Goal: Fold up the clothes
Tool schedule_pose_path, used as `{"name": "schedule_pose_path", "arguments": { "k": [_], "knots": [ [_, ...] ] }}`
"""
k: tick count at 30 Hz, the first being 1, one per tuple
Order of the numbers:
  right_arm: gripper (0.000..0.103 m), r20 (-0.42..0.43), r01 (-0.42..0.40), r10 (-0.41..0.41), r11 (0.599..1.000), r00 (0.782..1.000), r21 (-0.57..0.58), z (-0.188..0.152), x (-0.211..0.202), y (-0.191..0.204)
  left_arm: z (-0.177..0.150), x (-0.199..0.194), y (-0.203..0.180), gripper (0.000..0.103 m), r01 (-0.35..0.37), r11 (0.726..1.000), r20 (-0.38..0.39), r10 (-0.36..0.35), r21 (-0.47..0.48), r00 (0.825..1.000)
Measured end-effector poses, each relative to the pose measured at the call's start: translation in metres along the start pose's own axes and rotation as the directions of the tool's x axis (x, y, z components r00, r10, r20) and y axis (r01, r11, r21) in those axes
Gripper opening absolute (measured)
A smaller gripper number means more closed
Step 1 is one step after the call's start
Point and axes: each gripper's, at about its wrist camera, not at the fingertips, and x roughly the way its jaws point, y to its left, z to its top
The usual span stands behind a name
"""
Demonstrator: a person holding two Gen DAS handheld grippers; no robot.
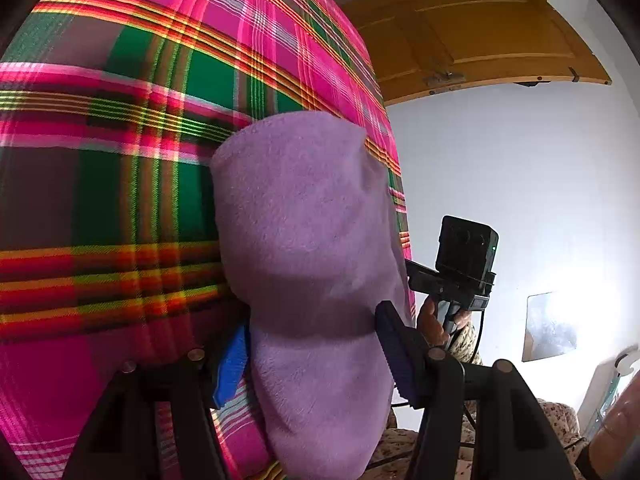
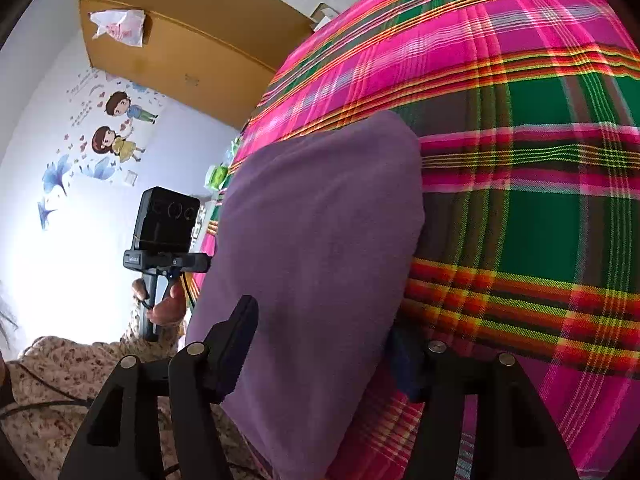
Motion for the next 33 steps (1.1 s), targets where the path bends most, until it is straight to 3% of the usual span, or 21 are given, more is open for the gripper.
{"name": "schedule_pose_path", "arguments": {
  "k": [6, 9, 13, 23, 33],
  "knots": [
    [0.059, 0.006, 0.011, -0.011, 1.0, 1.0, 0.018, -0.003, 0.004, 0.001, -0.002, 0.001, 0.0, 0.057, -0.022, 0.999, 0.014, 0.022, 0.03, 1.0],
    [0.033, 0.023, 0.065, -0.065, 0.998, 0.998, 0.017, -0.005, 0.003, -0.002, -0.002, -0.002, 0.004, 0.049, -0.016, 1.0, 0.027, 0.016, 0.011, 1.0],
    [0.031, 0.062, 0.051, -0.054, 0.998, 0.997, 0.046, -0.01, 0.0, -0.005, -0.003, -0.002, 0.0, 0.047, -0.036, 0.999, 0.043, 0.035, 0.018, 0.998],
    [0.025, 0.111, 0.188, -0.185, 0.982, 0.976, -0.016, -0.011, 0.008, 0.018, -0.005, 0.001, -0.012, 0.039, -0.108, 0.992, 0.074, 0.103, 0.061, 0.992],
    [0.02, 0.175, 0.247, -0.237, 0.968, 0.956, -0.039, -0.012, 0.003, 0.034, 0.001, 0.004, -0.025, 0.035, -0.124, 0.989, 0.091, 0.117, 0.078, 0.989]
  ]
}}
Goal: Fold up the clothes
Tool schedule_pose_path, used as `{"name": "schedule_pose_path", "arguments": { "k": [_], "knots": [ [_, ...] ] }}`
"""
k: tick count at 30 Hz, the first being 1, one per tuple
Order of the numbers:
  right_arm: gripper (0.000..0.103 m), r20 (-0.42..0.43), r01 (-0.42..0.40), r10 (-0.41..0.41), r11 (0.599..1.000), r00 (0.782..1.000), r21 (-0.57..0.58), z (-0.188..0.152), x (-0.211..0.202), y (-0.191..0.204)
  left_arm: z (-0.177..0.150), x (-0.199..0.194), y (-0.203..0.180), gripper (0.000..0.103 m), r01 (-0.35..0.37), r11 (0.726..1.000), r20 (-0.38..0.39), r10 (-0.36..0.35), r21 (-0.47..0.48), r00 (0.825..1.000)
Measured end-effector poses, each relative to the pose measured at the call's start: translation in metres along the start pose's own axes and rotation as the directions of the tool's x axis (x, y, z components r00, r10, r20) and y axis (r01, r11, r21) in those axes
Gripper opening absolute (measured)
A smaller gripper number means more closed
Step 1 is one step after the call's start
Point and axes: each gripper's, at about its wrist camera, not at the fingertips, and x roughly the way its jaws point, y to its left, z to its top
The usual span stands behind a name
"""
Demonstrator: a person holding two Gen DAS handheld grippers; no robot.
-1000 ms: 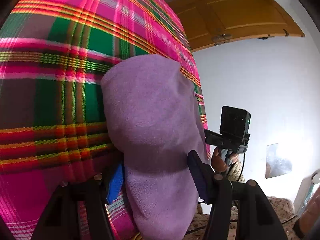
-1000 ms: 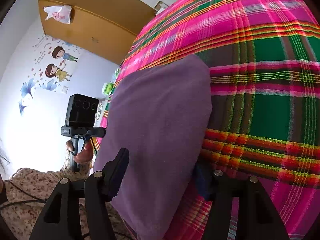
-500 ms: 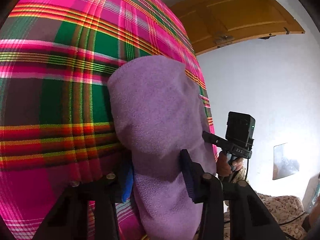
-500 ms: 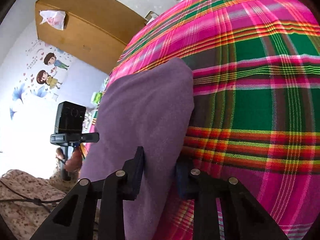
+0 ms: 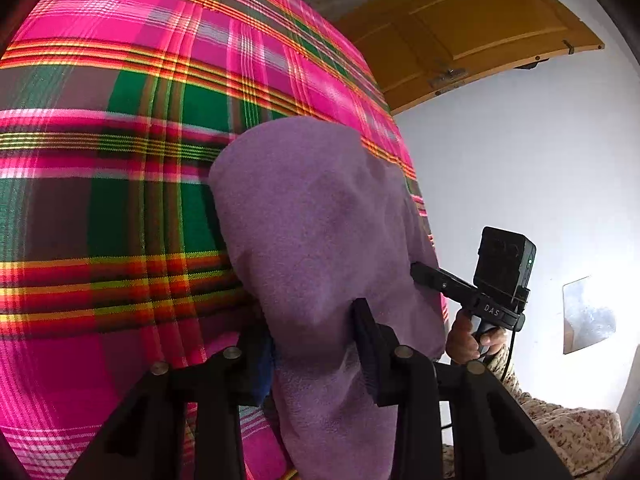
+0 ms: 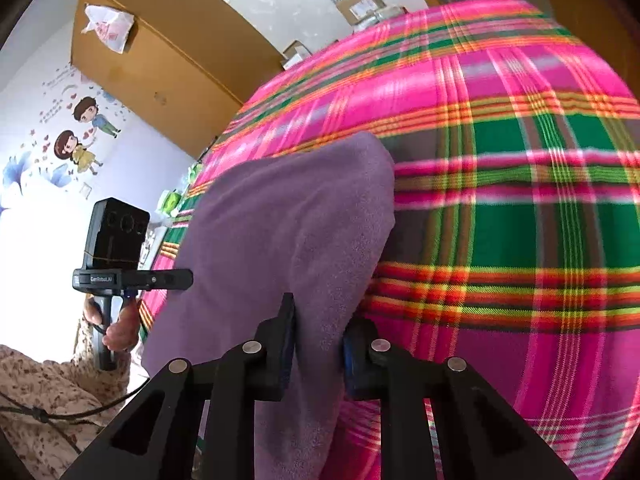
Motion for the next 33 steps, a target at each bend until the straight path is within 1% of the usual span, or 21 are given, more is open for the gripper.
{"name": "schedule_pose_path", "arguments": {
  "k": [2, 5, 9, 12, 17, 23, 26, 30, 33],
  "knots": [
    [0.02, 0.014, -0.001, 0.001, 1.0, 1.0, -0.009, 0.004, -0.003, 0.005, 0.003, -0.004, -0.002, 0.034, 0.0, 1.0, 0.009, 0.0, -0.002, 1.0],
    [0.02, 0.038, -0.023, 0.024, 1.0, 0.999, -0.02, 0.015, -0.001, 0.018, 0.01, -0.017, -0.004, 0.034, -0.017, 1.0, 0.045, 0.016, 0.014, 0.999],
    [0.019, 0.048, -0.041, 0.044, 0.998, 0.998, -0.044, 0.036, 0.015, 0.036, 0.029, -0.044, -0.004, 0.034, -0.051, 0.998, 0.106, 0.047, 0.029, 0.993],
    [0.019, 0.044, -0.054, 0.057, 0.996, 0.997, -0.064, 0.054, 0.034, 0.049, 0.043, -0.062, 0.003, 0.034, -0.088, 0.996, 0.141, 0.085, 0.019, 0.986],
    [0.019, 0.032, -0.067, 0.07, 0.993, 0.997, -0.101, 0.084, 0.068, 0.067, 0.067, -0.085, 0.02, 0.033, -0.139, 0.99, 0.179, 0.137, -0.002, 0.974],
    [0.019, 0.022, -0.08, 0.082, 0.992, 0.996, -0.097, 0.123, 0.11, 0.077, 0.101, -0.107, 0.049, 0.033, -0.189, 0.982, 0.209, 0.19, -0.026, 0.959],
    [0.019, 0.015, -0.077, 0.079, 0.993, 0.997, -0.091, 0.14, 0.131, 0.082, 0.118, -0.113, 0.062, 0.033, -0.225, 0.974, 0.21, 0.225, -0.023, 0.951],
    [0.019, 0.015, -0.081, 0.083, 0.993, 0.996, -0.09, 0.162, 0.156, 0.087, 0.141, -0.118, 0.084, 0.033, -0.246, 0.967, 0.217, 0.253, -0.061, 0.943],
    [0.019, 0.019, -0.074, 0.076, 0.992, 0.997, -0.097, 0.177, 0.173, 0.092, 0.156, -0.12, 0.096, 0.033, -0.257, 0.964, 0.228, 0.266, -0.07, 0.936]
  ]
}}
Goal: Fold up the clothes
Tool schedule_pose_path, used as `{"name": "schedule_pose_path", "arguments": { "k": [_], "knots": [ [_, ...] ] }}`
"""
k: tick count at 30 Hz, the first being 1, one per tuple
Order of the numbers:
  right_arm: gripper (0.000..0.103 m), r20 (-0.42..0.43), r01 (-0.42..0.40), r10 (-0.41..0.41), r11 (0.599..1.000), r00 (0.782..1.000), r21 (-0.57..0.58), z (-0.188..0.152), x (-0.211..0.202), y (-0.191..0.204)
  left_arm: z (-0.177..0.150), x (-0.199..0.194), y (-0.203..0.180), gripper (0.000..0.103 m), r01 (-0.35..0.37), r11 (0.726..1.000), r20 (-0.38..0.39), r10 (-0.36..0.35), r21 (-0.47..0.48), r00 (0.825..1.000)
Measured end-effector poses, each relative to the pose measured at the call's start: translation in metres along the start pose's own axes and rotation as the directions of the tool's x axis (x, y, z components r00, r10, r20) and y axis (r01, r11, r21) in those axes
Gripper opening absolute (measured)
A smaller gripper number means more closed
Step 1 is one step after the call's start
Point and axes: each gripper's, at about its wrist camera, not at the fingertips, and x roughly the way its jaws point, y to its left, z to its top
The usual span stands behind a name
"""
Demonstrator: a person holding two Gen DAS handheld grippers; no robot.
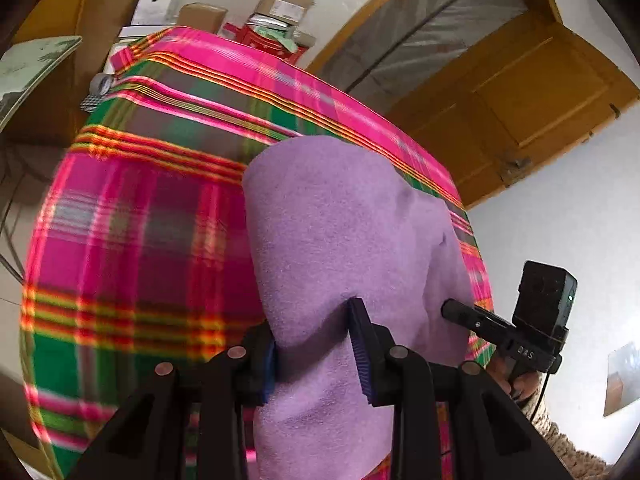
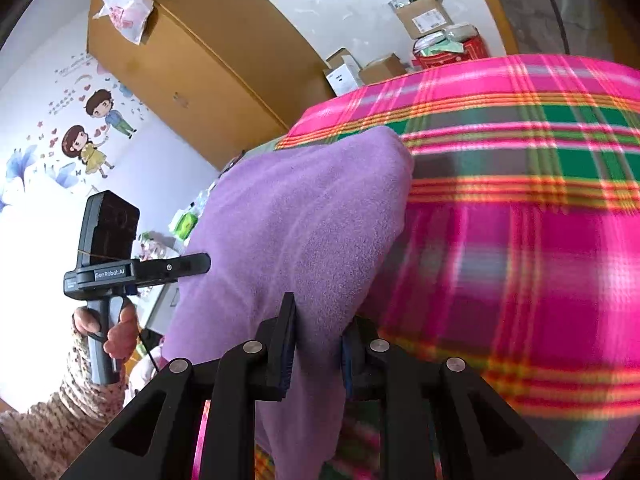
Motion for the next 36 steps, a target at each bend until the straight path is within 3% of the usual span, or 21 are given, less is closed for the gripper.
{"name": "schedule_pose_path", "arguments": {
  "k": [6, 11, 16, 21, 26, 32, 36],
  "knots": [
    [0.019, -0.018, 0.022, -0.022, 1.0, 1.0, 0.016, 0.02, 0.033, -0.008, 0.016, 0.014, 0.022, 0.033, -0.022, 1.0, -0.002, 0.022, 0.003, 1.0],
    [0.021, -0.031, 0.038, -0.037, 0.998, 0.999, 0.045, 0.017, 0.045, -0.021, 0.023, 0.019, 0.042, 0.035, 0.016, 1.0, -0.005, -0.016, -0.002, 1.0],
    [0.028, -0.015, 0.083, -0.083, 0.997, 0.996, 0.007, 0.011, 0.046, -0.016, 0.015, 0.013, 0.041, 0.045, -0.009, 1.0, 0.007, 0.009, -0.01, 1.0],
    [0.032, 0.004, 0.156, -0.156, 0.987, 0.988, -0.027, 0.007, 0.04, -0.005, -0.002, -0.003, 0.033, 0.045, -0.061, 0.998, 0.042, 0.062, -0.024, 0.997],
    [0.032, 0.046, 0.235, -0.232, 0.969, 0.972, -0.076, -0.01, 0.022, 0.01, -0.032, -0.017, 0.019, 0.044, -0.161, 0.987, 0.087, 0.159, 0.013, 0.983],
    [0.032, 0.126, 0.28, -0.261, 0.946, 0.957, -0.163, -0.048, 0.003, 0.035, -0.054, -0.023, 0.013, 0.044, -0.209, 0.978, 0.11, 0.206, 0.013, 0.972],
    [0.028, 0.107, 0.307, -0.291, 0.933, 0.951, -0.19, -0.069, 0.002, 0.041, -0.064, -0.023, 0.013, 0.044, -0.227, 0.974, 0.119, 0.224, 0.015, 0.967]
  ]
}}
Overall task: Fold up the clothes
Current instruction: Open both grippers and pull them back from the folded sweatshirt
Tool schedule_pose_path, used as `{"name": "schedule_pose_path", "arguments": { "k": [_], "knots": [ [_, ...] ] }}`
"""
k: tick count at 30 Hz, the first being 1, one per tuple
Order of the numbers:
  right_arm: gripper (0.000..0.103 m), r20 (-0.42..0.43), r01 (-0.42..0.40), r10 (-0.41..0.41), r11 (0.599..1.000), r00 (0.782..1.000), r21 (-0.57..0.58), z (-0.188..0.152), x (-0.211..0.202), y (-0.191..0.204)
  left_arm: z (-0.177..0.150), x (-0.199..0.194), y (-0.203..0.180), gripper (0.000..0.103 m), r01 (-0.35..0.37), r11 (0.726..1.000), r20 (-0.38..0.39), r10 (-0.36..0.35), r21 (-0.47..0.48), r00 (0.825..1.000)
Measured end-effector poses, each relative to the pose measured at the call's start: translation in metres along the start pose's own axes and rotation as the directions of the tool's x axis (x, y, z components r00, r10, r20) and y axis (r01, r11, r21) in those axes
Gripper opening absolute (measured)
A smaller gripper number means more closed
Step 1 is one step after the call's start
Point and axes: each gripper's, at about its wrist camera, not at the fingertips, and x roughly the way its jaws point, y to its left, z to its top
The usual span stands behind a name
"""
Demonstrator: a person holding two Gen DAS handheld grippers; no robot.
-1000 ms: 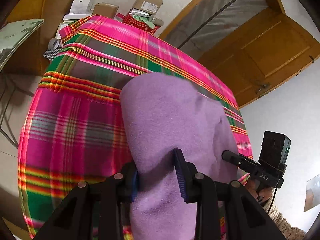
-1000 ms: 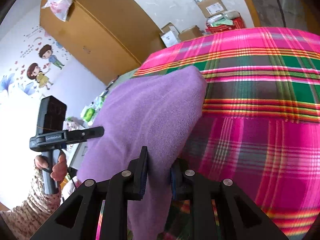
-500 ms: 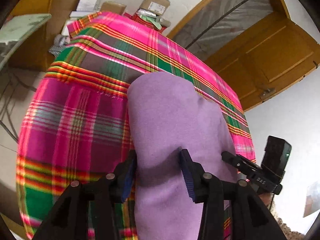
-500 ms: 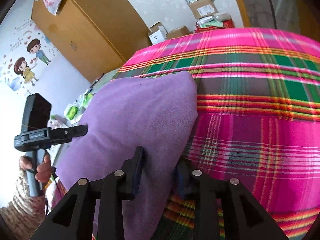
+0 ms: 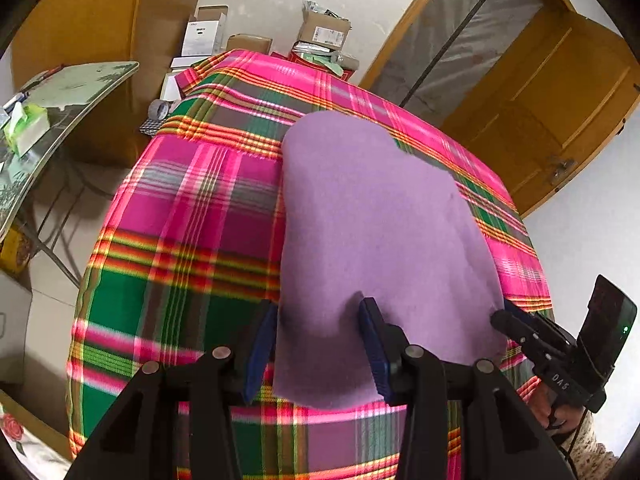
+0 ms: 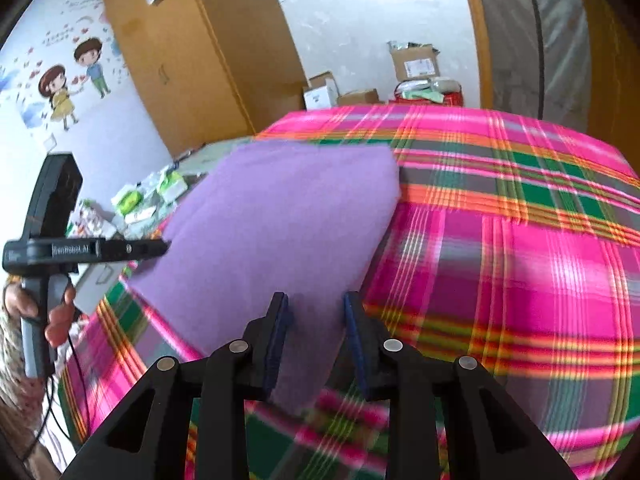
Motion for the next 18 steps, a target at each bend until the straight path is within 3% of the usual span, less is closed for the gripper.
{"name": "schedule_pose_path", "arguments": {
  "k": [5, 11, 18],
  "knots": [
    [0.028, -0.045, 0.035, -0.033, 0.999, 0.998, 0.035, -0.005, 0.004, -0.002, -0.004, 0.0, 0.003, 0.045, -0.023, 1.0, 0.009, 0.023, -0.011, 1.0],
    [0.028, 0.009, 0.078, -0.078, 0.997, 0.997, -0.006, -0.01, -0.016, 0.018, -0.016, -0.015, -0.017, 0.044, -0.15, 0.988, 0.067, 0.148, 0.032, 0.987],
    [0.028, -0.006, 0.094, -0.094, 0.995, 0.996, -0.024, -0.022, -0.018, 0.042, -0.031, -0.019, -0.027, 0.044, -0.223, 0.975, 0.087, 0.223, -0.006, 0.971]
  ]
}}
